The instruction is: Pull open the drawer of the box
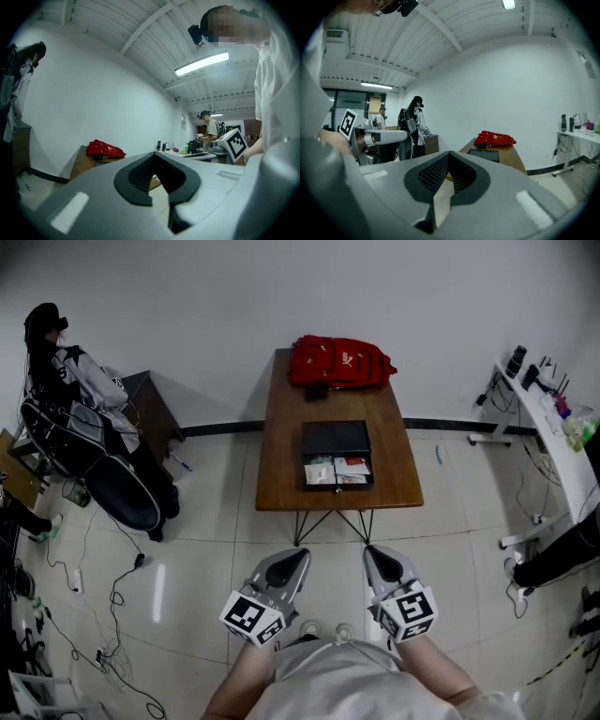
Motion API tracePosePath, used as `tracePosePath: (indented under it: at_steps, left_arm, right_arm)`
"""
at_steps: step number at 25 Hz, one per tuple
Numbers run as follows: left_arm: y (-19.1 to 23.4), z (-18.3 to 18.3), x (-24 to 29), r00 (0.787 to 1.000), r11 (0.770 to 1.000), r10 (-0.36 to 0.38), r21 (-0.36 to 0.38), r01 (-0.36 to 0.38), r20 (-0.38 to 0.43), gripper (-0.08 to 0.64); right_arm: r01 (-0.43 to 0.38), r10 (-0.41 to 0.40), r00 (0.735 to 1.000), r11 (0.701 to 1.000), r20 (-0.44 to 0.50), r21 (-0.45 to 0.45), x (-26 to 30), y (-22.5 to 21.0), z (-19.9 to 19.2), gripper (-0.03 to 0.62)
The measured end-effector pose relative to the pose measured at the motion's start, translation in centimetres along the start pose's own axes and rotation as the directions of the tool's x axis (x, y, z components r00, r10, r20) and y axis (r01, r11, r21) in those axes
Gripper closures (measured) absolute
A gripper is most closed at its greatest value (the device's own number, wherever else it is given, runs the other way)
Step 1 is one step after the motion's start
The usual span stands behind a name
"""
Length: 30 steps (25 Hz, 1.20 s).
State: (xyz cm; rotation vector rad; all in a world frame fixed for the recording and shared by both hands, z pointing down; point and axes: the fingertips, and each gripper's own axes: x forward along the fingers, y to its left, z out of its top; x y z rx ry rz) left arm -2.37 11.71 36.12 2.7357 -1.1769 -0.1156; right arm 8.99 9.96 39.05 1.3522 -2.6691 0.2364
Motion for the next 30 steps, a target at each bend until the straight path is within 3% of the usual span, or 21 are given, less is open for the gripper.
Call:
tracePosePath:
  at_steps: [11, 30]
  left_arm:
    - [0.0, -0.1, 1.8, 1.0, 1.0, 0.006, -0.005, -0.006, -0.009, 0.554]
    - [0.8, -0.8, 3.8, 1.0, 1.0, 0.001, -0.007, -0.001, -0.021, 0.555]
  right_arm:
    - [-0.026, 0.027, 1.0, 0.998, 0.016, -0.066, 0.4, -1.2, 0.6, 0.585]
    - [-0.01, 0.01, 1.0, 0.998, -0.004, -0.065, 1.2, -3.5, 0.3, 0.585]
